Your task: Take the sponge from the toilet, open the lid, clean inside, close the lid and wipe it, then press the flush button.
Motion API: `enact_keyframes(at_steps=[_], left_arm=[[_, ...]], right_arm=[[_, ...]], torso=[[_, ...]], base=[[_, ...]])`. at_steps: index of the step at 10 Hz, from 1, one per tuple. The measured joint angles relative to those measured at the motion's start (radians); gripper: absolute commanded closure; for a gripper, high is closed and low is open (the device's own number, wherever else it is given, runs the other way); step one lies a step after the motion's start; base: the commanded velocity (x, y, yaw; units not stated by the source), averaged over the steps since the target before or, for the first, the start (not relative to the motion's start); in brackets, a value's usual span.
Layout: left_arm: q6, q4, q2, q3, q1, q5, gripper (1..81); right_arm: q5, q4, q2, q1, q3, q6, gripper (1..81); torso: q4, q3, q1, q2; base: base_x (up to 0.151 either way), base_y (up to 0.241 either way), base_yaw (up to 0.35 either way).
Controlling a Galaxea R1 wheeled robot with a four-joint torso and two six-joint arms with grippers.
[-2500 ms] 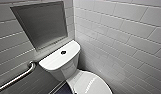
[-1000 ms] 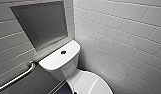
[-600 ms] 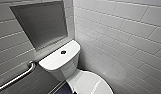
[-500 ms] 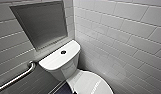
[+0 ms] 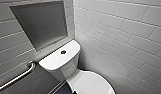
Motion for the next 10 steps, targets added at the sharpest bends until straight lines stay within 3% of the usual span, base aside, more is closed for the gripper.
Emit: enact_keyframes(at_steps=[6,8,10], left_arm=[[-0.102,0.0,-0.054,0.116,-0.018,0.014,1.0],[-0.139,0.0,-0.072,0.143,-0.02,0.003,1.0],[-0.213,-0.001,-0.091,0.169,-0.02,-0.023,1.0]], right_arm=[[0.0,0.005,0.005,0.007,-0.008,0.003,81.1],[0.001,0.036,0.006,0.008,-0.009,0.003,81.1],[0.008,0.053,0.006,0.008,-0.015,0.003,81.1]], torso=[[0.0,0.0,0.0,0.0],[0.0,-0.001,0.0,0.0],[0.0,-0.001,0.0,0.0]], base=[[0.0,0.0,0.0],[0.0,0.0,0.0],[0.0,0.0,0.0]])
